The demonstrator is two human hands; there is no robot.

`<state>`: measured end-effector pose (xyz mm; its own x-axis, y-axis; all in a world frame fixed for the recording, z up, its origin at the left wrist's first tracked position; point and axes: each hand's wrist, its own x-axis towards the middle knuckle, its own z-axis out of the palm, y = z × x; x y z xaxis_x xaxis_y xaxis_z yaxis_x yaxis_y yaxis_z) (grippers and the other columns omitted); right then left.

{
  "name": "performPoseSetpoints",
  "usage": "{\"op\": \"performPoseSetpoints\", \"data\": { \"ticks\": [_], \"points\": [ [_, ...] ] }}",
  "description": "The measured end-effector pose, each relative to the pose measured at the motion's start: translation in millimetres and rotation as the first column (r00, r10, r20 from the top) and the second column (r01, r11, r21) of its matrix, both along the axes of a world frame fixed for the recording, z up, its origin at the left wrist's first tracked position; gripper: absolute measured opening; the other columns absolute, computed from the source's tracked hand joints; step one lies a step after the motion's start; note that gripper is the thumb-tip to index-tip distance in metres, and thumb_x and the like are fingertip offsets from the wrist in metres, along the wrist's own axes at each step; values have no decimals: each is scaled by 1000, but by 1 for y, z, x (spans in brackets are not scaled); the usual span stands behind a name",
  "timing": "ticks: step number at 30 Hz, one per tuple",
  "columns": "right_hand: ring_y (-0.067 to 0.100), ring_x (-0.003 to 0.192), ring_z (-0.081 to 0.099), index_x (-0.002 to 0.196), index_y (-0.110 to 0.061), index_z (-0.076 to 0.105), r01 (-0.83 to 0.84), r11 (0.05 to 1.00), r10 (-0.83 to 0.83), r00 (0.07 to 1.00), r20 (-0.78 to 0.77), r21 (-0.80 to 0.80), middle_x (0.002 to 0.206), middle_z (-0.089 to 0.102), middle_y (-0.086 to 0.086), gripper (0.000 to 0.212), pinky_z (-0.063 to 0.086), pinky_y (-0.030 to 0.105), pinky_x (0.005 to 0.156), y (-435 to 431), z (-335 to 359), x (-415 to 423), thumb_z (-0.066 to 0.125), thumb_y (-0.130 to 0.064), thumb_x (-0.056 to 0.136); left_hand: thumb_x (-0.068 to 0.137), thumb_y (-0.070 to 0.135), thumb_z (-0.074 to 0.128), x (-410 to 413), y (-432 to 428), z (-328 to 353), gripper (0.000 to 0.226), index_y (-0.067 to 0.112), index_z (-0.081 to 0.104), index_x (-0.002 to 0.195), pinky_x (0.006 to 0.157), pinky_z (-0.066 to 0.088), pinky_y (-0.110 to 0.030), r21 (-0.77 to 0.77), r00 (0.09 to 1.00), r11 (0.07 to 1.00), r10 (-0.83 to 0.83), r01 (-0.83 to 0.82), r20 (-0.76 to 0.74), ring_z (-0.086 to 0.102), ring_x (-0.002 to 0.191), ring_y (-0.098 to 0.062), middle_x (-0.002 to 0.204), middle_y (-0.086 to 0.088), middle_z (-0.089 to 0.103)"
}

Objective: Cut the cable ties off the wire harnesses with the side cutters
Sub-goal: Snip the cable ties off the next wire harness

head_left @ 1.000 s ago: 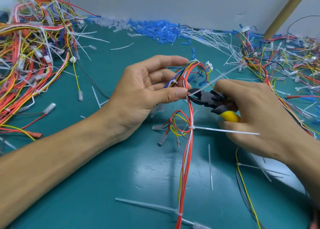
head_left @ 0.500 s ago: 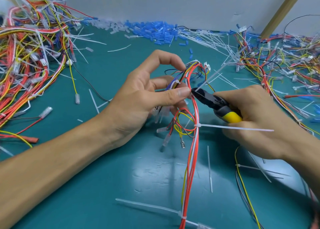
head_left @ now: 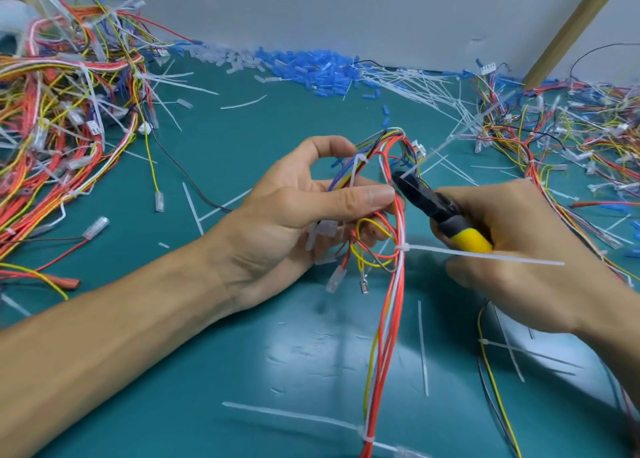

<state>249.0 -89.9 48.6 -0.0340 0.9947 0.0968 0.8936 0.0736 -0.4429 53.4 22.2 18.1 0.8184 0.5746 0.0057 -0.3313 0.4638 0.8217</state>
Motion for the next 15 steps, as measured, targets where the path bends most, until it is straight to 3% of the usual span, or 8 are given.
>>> {"op": "performPoseSetpoints", "data": {
  "ticks": [2, 5, 8, 11, 15],
  "points": [
    [14, 55, 21, 65, -25, 38, 85, 994, -82, 996, -36, 75, 57, 28, -7, 24, 20, 24, 47, -4, -5, 3, 57, -10, 65, 82, 0, 68, 1, 1, -1, 47, 16, 45, 119, 53, 54, -25, -5, 999, 1000, -20, 20, -27, 67, 56, -20, 82, -13, 74],
    [15, 58, 19, 64, -24, 36, 97, 990, -98, 995, 1, 106, 58, 27, -1, 24, 16, 27, 48, -5, -8, -3, 54, -7, 65, 86, 13, 66, 1, 4, -1, 7, 8, 64, 90, 53, 52, -23, 119, 989, 985, -111, 122, -95, 65, 55, -18, 78, -13, 72],
    [16, 58, 20, 66, -17, 41, 111, 987, -114, 993, 25, 113, 65, 33, 8, 14, 17, 27, 48, -1, -7, 1, 52, -10, 69, 90, 18, 67, -1, 7, -2, 9, 11, 65, 86, 51, 45, -29, 167, 975, 966, -177, 198, -133, 63, 56, -23, 80, -15, 72],
    [17, 60, 18, 64, -19, 37, 123, 985, -129, 990, 48, 120, 63, 29, 4, 19, 17, 29, 49, -2, -7, 3, 52, -9, 65, 93, 23, 62, -1, 7, -2, 26, -3, 61, 97, 43, 35, -27, 213, 943, 926, -277, 313, -183, 54, 49, -15, 75, -11, 70],
    [17, 61, 16, 63, -23, 33, 144, 984, -147, 989, 25, 108, 63, 27, 7, 23, 13, 31, 50, -3, -5, 1, 52, -11, 60, 91, 22, 61, -4, 8, -2, 20, 2, 60, 88, 44, 18, -31, 158, 941, 932, -304, 326, -148, 37, 45, -9, 63, -5, 60]
  ]
}}
